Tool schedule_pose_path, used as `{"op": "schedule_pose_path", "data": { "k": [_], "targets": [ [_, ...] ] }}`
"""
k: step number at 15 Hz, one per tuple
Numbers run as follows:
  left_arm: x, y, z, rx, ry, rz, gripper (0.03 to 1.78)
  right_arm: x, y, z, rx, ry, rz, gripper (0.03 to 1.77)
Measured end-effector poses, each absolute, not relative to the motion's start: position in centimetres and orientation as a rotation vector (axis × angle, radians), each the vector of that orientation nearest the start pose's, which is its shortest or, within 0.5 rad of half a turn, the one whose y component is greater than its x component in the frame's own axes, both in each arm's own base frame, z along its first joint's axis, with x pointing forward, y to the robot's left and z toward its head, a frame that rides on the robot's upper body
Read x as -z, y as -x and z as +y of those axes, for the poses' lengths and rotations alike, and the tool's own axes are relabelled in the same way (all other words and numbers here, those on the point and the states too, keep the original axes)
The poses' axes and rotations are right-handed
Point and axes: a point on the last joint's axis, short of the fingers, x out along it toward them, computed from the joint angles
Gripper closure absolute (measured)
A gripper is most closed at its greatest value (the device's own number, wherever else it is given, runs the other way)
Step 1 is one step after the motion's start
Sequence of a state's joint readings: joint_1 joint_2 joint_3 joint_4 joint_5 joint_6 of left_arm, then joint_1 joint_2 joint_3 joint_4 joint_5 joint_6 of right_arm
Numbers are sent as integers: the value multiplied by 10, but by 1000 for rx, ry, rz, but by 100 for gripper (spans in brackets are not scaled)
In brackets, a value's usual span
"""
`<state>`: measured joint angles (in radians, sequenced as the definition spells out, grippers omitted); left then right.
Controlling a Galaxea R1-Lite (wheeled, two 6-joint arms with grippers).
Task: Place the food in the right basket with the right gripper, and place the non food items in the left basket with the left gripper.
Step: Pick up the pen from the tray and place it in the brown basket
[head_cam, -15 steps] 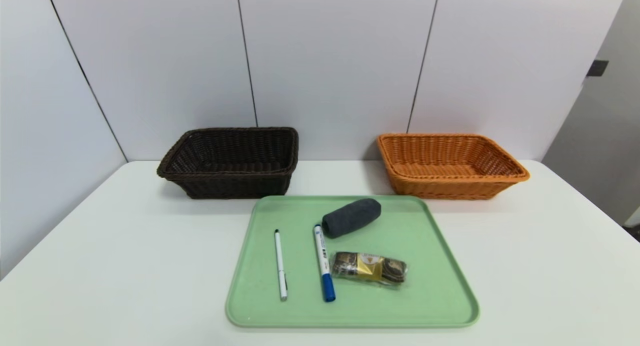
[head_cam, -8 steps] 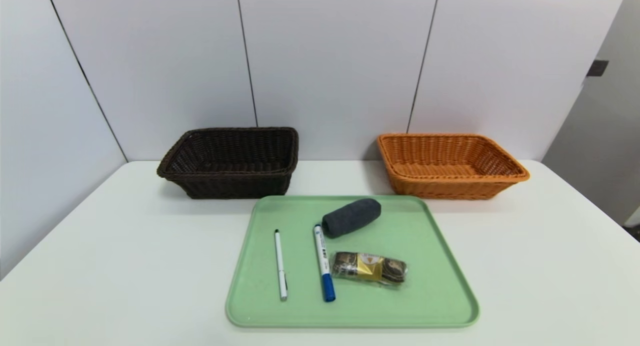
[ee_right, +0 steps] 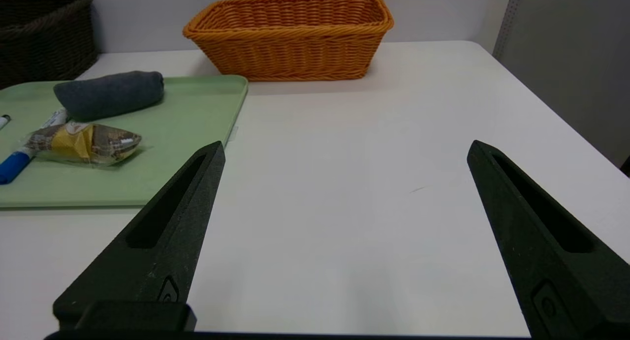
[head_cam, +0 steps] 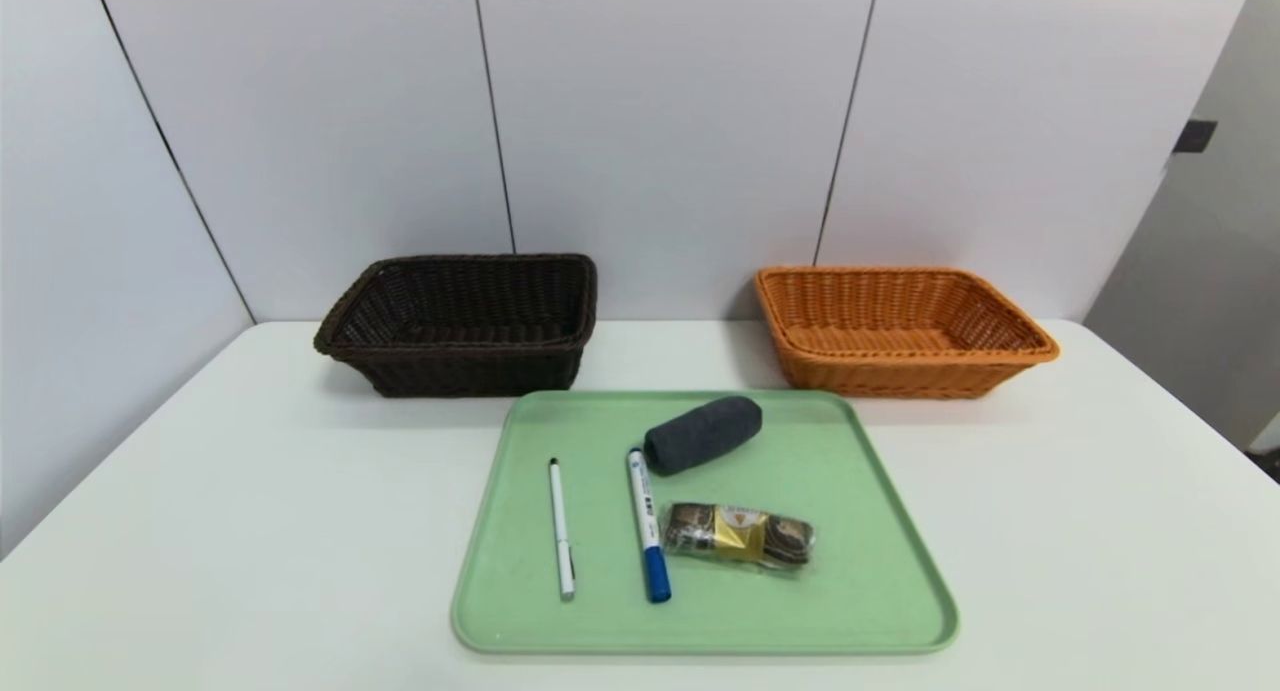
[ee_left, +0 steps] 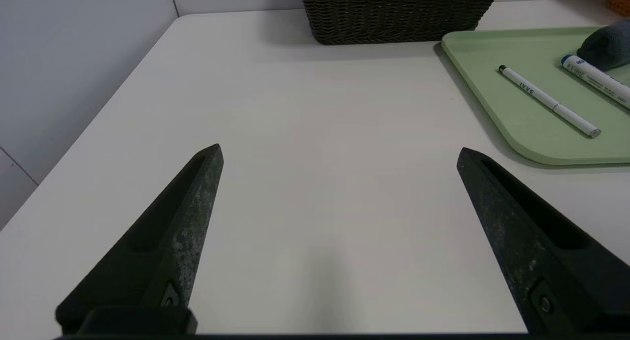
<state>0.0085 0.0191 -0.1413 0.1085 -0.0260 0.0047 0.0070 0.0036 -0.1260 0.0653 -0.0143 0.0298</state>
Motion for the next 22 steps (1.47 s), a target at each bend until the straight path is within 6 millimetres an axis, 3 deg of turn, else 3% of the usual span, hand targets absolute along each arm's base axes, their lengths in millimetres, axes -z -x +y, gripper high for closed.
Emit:
{"op": "schedule_pose_path", "data": {
  "k": [4,8,12,15,19,22],
  "targets": [
    [-136,33,-1,19,2,100,12,-137,39,-1,-4,-35,10,10],
    [-191,11,-1,15,8,188,12,-185,18,-1,-9,-38,104,10],
    [-237,-38,0,13,9,313,12,-235,-19,1,-19,-50,268,10],
    [-263,-77,0,13,3,398,12,-261,-57,3,-63,-38,378,10],
    [-283,-123,0,31,-4,530,12,-278,-95,6,-211,70,560,10],
    [-287,-158,-1,83,-53,576,12,-283,-115,9,-276,89,649,10]
  ]
}}
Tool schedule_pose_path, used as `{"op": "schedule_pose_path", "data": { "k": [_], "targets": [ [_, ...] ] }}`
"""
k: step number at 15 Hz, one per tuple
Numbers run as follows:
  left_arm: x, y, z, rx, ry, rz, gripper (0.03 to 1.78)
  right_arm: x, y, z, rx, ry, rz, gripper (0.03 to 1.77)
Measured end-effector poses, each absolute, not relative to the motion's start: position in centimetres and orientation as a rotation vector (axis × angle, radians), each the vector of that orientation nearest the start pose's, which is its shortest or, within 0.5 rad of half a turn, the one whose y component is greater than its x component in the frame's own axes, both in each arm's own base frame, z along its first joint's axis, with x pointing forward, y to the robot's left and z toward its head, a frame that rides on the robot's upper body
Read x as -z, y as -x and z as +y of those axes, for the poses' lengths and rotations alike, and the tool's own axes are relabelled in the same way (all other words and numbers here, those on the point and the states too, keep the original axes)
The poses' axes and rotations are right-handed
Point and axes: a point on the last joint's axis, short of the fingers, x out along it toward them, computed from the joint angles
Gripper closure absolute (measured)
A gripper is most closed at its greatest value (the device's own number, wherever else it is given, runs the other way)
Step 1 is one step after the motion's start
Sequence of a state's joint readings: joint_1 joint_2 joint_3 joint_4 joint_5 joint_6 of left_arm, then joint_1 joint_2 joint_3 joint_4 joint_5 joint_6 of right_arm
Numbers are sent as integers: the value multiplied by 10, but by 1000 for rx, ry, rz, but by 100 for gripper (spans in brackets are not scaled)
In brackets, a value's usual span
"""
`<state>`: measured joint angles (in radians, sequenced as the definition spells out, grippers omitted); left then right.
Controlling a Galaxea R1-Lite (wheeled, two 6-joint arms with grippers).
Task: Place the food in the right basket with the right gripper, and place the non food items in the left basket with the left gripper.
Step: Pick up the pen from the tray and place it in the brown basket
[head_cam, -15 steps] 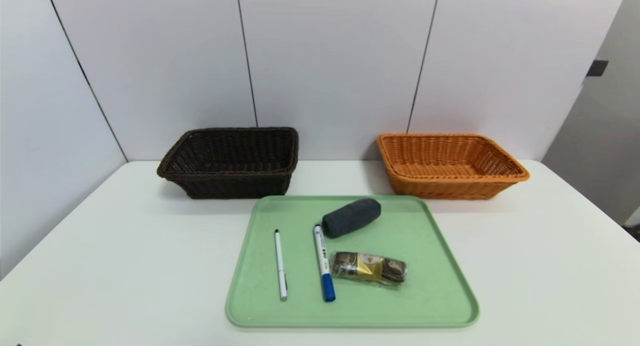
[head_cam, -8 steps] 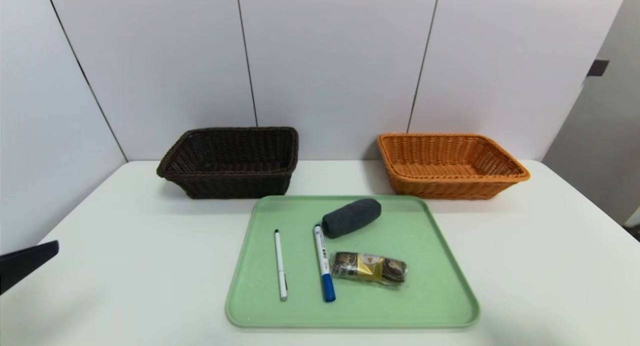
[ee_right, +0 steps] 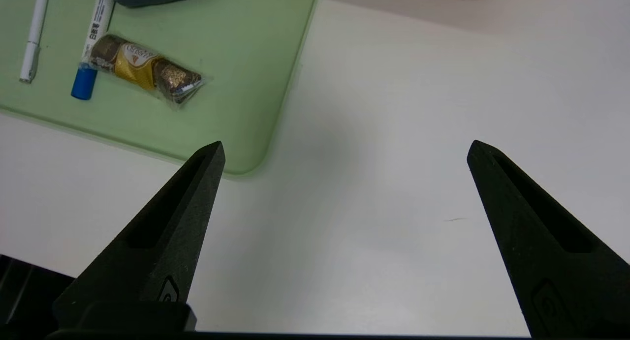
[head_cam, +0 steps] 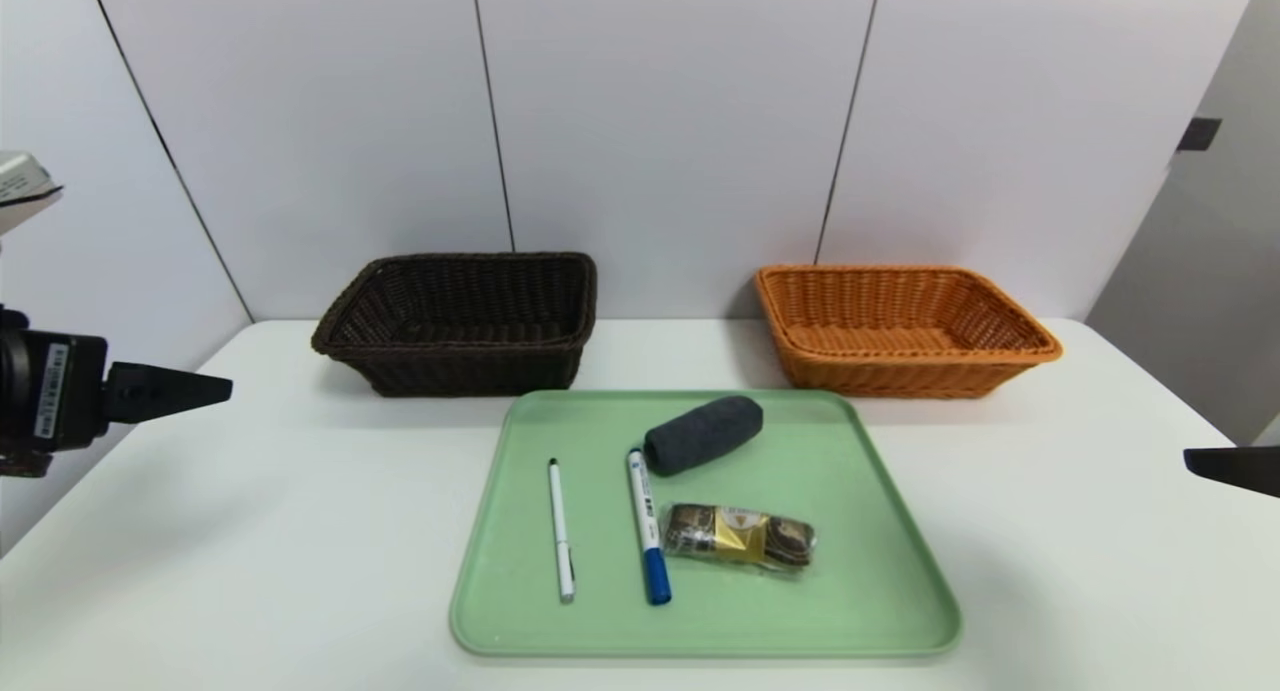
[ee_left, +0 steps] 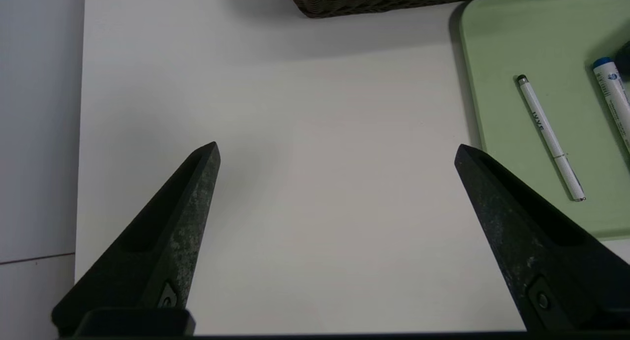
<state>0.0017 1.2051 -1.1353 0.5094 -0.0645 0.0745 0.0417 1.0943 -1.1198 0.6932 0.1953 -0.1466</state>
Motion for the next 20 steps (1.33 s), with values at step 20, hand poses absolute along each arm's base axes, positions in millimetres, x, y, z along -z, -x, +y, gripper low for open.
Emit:
{"op": "schedule_pose_path", "data": {
  "k": [20],
  "targets": [
    [-296,-205,-90,202,210,858,12,-292,-218,46,-392,44,765,10]
  ]
}}
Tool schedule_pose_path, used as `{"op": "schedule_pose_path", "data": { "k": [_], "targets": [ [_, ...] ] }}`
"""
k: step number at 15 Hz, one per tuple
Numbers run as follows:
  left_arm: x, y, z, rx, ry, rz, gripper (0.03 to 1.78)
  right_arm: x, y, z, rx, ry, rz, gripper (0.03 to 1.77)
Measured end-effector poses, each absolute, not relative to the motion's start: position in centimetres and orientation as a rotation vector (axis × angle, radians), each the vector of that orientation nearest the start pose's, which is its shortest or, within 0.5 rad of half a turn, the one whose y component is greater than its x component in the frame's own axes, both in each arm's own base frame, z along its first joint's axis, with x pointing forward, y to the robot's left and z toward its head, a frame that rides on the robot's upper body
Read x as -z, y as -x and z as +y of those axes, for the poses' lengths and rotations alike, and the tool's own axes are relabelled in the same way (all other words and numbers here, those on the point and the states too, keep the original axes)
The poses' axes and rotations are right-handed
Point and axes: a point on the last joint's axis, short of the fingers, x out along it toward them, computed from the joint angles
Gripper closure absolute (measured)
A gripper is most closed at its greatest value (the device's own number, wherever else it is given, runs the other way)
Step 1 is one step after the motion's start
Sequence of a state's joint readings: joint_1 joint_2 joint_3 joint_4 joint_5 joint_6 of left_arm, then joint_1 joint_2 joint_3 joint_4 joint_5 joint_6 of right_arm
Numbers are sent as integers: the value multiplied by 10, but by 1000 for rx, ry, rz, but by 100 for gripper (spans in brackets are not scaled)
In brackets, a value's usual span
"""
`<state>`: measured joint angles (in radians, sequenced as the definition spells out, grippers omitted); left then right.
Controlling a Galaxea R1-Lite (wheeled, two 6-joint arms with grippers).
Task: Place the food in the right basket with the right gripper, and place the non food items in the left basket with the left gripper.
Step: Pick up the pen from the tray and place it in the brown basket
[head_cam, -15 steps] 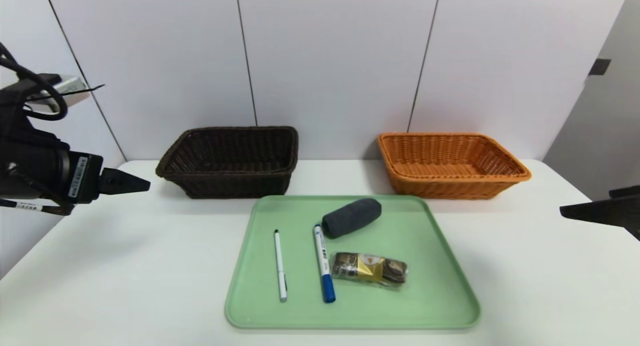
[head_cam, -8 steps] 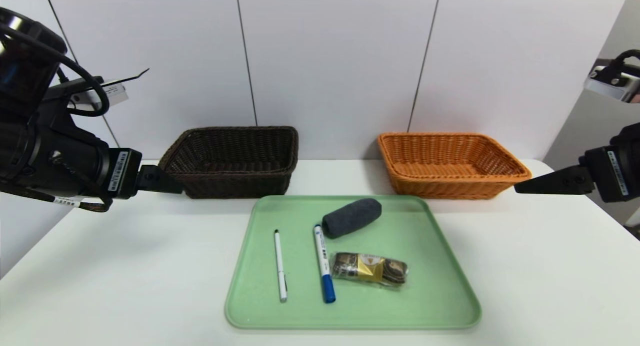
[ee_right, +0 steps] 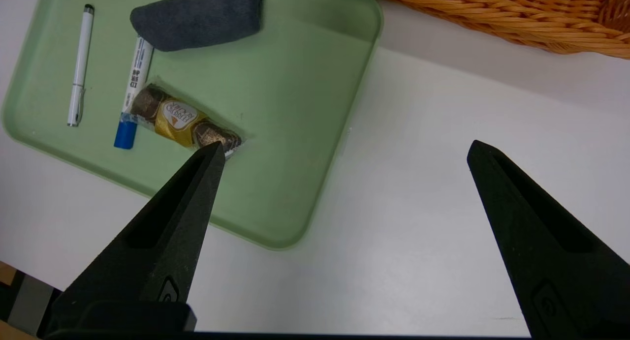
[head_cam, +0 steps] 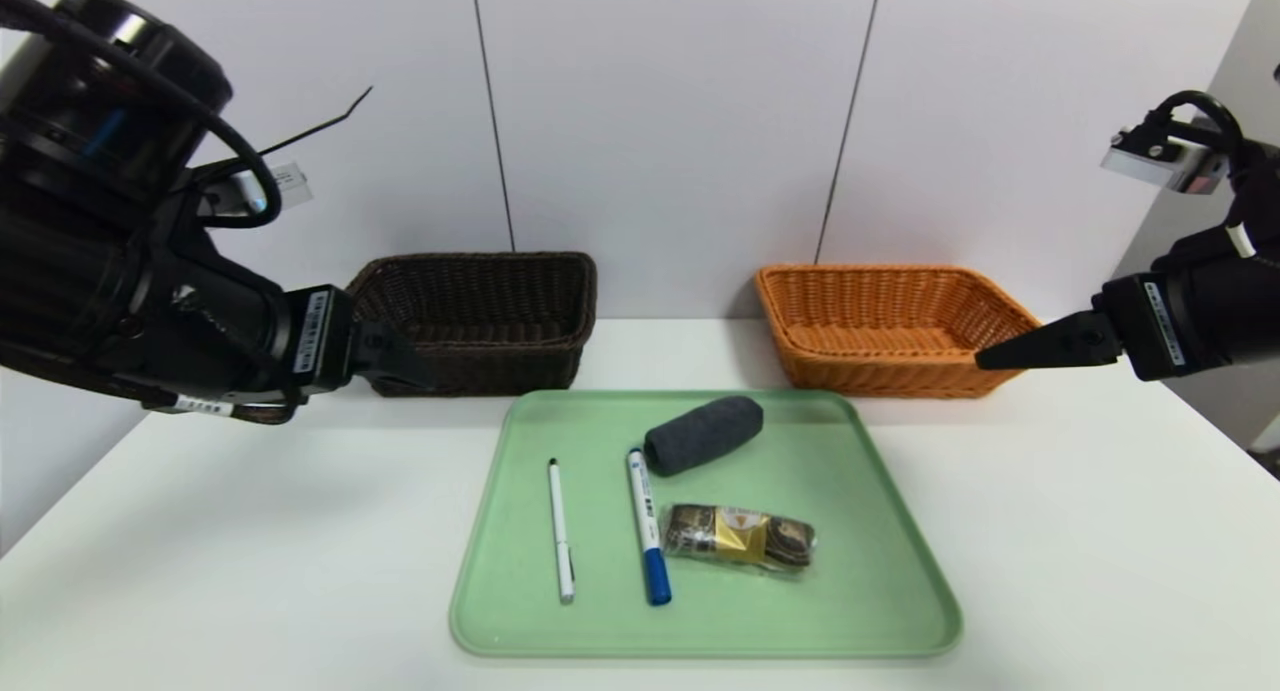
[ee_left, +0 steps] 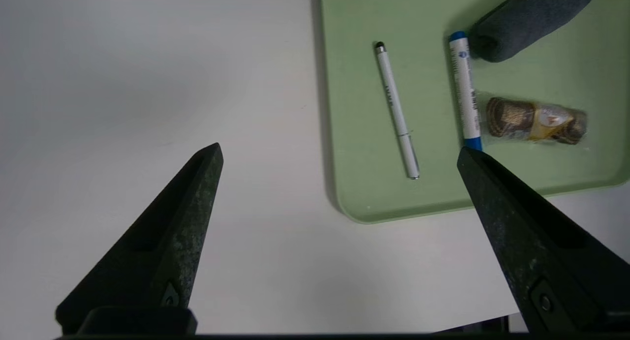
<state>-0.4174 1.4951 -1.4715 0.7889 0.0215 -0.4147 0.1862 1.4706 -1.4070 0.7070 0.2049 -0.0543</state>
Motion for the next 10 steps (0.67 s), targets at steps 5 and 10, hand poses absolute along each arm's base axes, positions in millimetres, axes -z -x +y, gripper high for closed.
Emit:
{"op": "schedule_pose_path", "data": {
  "k": [5,10],
  "targets": [
    [-281,-219,-142,167,288,925,12,-289,-223,51,-406,40,778,10],
    [-254,-233,-186,133,228,977,12,-286,-226,53,-400,17,796,10]
  ]
}}
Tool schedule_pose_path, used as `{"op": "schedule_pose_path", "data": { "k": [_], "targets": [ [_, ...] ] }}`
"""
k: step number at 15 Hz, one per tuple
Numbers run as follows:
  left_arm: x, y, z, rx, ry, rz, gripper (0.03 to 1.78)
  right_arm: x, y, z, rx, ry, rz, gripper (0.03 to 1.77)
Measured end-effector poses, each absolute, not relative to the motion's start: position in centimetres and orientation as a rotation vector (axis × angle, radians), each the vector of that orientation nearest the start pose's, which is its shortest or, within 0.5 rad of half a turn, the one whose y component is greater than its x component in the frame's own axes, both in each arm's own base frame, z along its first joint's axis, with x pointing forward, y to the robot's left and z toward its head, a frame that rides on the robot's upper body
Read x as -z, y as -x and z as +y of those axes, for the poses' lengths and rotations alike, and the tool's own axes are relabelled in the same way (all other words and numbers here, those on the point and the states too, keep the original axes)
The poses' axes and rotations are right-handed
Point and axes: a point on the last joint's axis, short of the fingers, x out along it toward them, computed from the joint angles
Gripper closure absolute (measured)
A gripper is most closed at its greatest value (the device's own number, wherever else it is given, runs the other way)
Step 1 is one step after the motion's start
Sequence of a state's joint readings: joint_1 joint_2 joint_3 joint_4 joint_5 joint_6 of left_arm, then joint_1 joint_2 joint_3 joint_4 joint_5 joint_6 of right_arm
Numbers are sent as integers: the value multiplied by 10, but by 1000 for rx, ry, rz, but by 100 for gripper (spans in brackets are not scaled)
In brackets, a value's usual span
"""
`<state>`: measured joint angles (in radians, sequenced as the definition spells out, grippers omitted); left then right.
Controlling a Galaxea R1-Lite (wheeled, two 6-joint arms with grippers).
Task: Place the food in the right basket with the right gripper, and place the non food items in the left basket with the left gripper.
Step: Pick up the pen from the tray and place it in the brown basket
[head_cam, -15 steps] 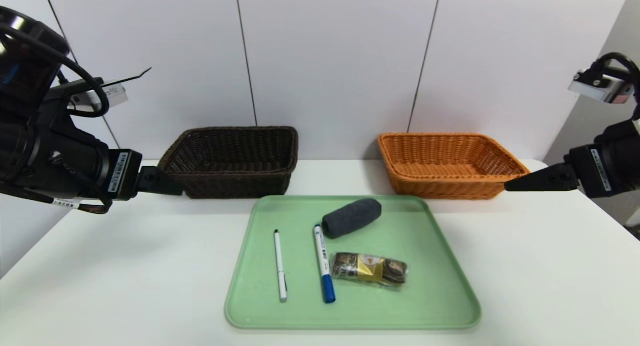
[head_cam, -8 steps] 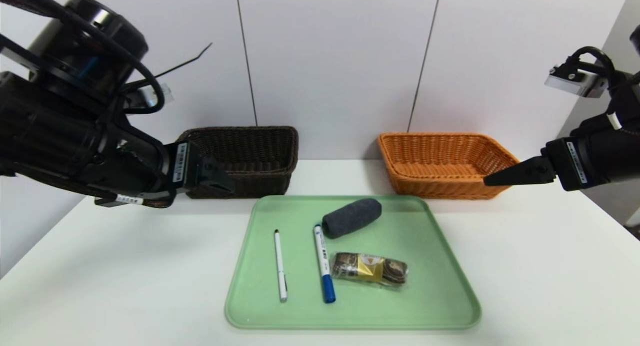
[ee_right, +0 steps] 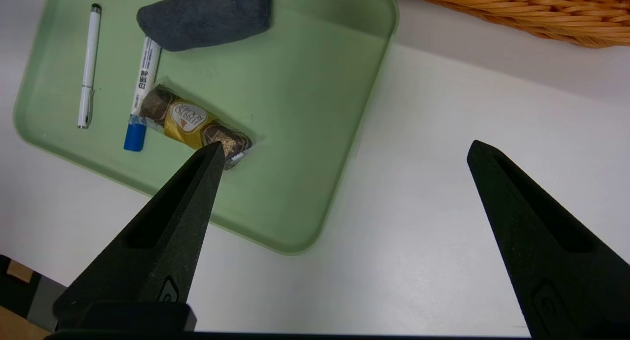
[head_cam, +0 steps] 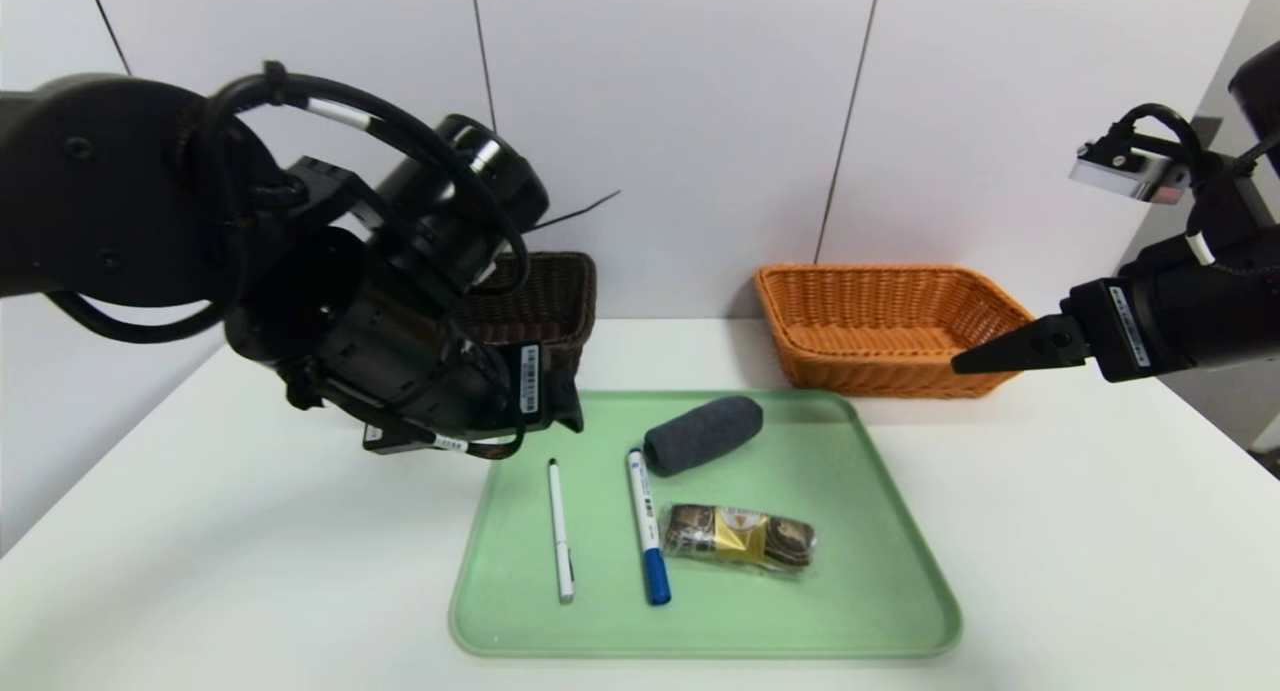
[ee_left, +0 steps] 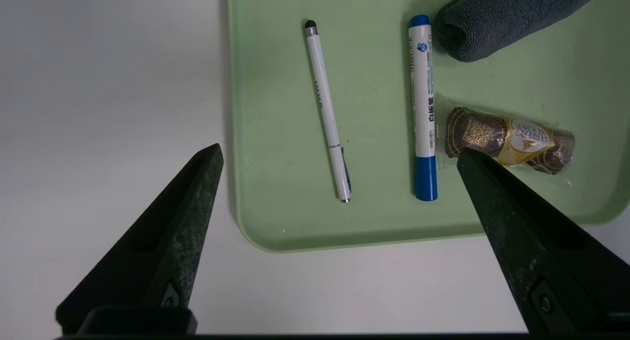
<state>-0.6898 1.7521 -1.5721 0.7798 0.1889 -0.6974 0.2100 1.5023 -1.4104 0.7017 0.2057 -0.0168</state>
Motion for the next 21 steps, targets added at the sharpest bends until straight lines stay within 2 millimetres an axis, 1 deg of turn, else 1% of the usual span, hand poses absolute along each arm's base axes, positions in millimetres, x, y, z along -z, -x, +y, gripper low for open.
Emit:
{"op": "schedule_pose_path", "data": {
  "k": [4,8,11,15,21],
  "targets": [
    [-230,-245,-211,80,188,1013,12,-283,-226,53,-397,12,808,10],
    [-206,-258,-224,44,160,1063,12,-280,-226,53,-395,11,820,10],
    [-192,-269,-227,8,160,1091,12,-279,-226,51,-392,9,823,10],
    [-180,-275,-230,-14,142,1120,12,-280,-224,51,-391,9,819,10],
    [-172,-277,-231,-21,122,1138,12,-281,-223,51,-400,7,817,10]
  ]
}}
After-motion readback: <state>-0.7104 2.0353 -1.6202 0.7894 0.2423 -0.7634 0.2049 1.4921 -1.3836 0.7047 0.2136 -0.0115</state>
